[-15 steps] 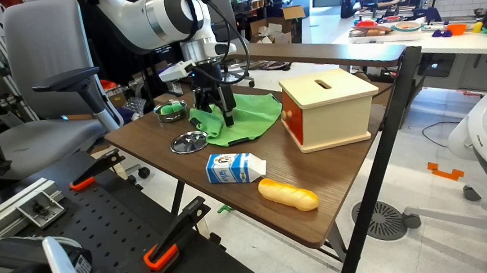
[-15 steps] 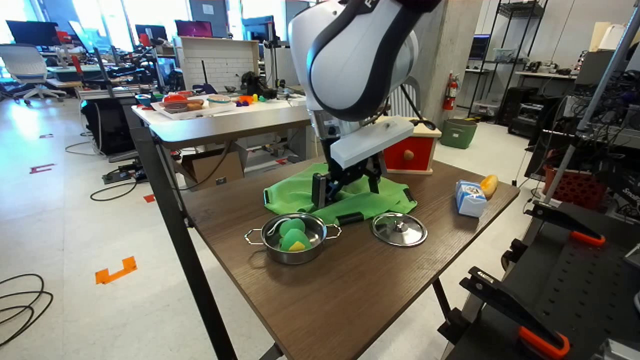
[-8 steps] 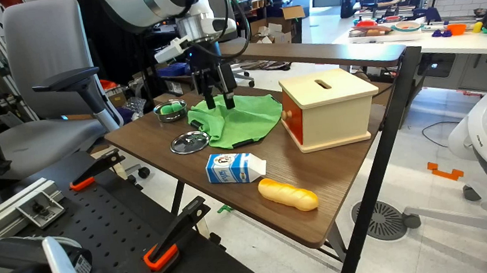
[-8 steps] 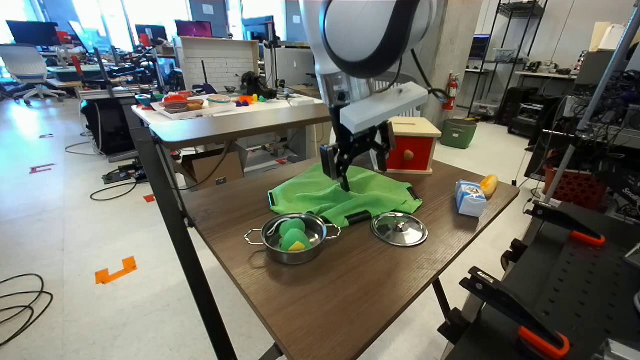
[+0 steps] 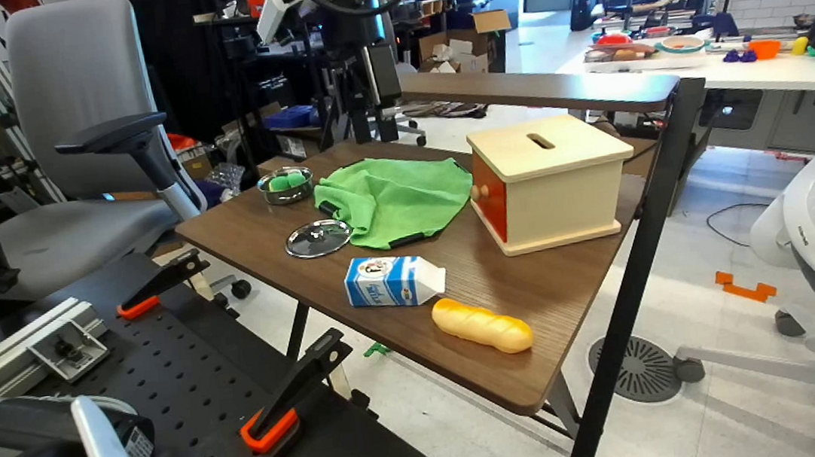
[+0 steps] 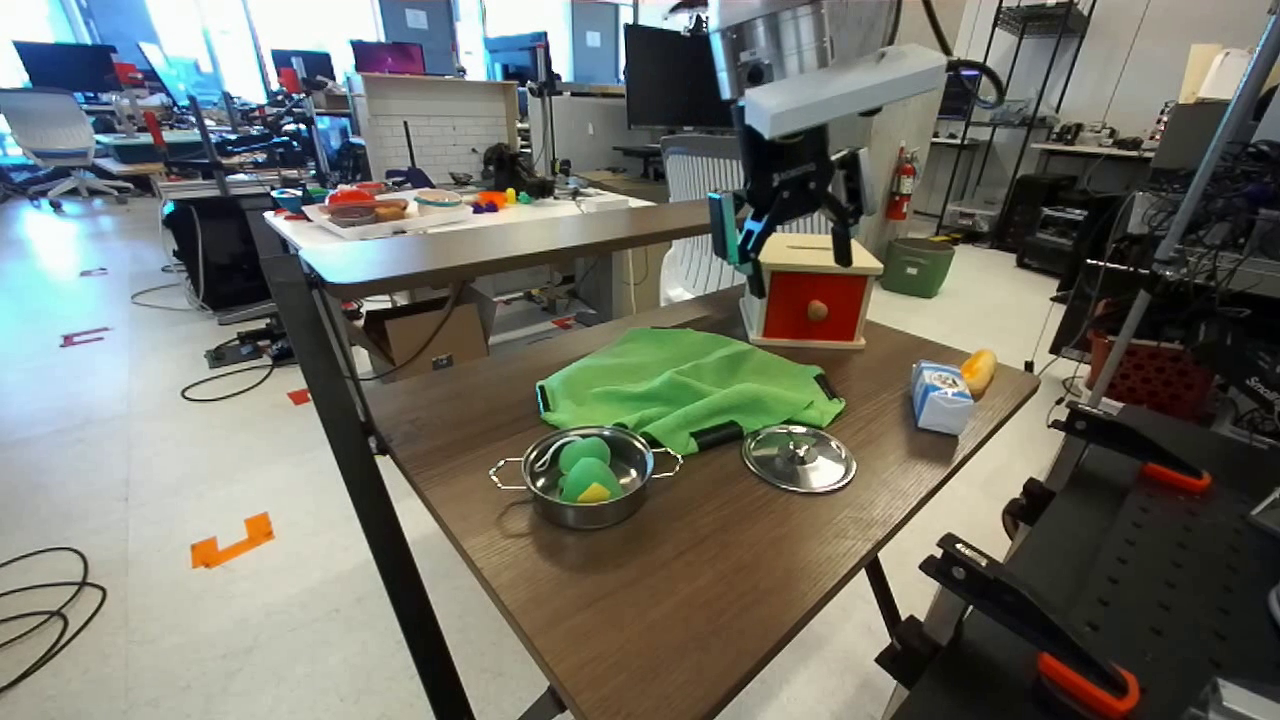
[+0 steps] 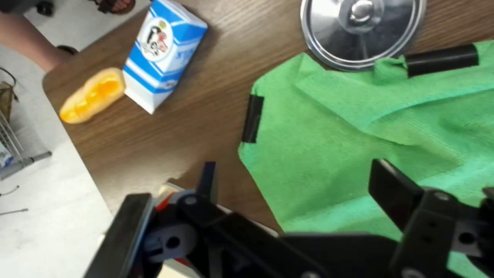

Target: Fold the green towel

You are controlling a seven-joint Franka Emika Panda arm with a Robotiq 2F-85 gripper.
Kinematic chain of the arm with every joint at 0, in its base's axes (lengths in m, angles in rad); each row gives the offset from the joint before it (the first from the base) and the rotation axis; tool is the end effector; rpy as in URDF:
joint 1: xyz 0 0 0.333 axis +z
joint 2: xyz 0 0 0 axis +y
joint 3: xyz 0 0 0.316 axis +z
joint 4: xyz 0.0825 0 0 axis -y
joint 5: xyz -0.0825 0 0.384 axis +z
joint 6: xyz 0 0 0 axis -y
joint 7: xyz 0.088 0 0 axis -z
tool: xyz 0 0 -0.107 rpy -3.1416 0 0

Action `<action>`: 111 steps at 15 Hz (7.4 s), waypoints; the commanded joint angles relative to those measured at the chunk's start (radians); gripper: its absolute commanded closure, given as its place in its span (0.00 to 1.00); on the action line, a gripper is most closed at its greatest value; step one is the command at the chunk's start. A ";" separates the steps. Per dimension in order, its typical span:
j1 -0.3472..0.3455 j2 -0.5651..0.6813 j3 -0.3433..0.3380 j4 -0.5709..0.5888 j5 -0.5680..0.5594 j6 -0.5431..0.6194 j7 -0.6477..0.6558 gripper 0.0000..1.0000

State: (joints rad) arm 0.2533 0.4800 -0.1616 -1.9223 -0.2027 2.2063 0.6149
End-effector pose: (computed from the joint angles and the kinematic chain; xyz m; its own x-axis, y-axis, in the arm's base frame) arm 0.6033 0.0518 0.2294 0.9265 -0.3731 -0.0478 -0.3447 -0.8930 0.2895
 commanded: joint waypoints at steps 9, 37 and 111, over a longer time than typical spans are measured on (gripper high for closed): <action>-0.102 -0.012 0.000 -0.199 -0.030 0.105 0.100 0.00; -0.034 0.214 -0.091 -0.087 -0.026 0.379 0.234 0.04; 0.024 0.281 0.136 0.362 0.169 0.119 0.162 0.00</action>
State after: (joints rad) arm 0.2494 0.7433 -0.0109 -1.6188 -0.0288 2.3704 0.7777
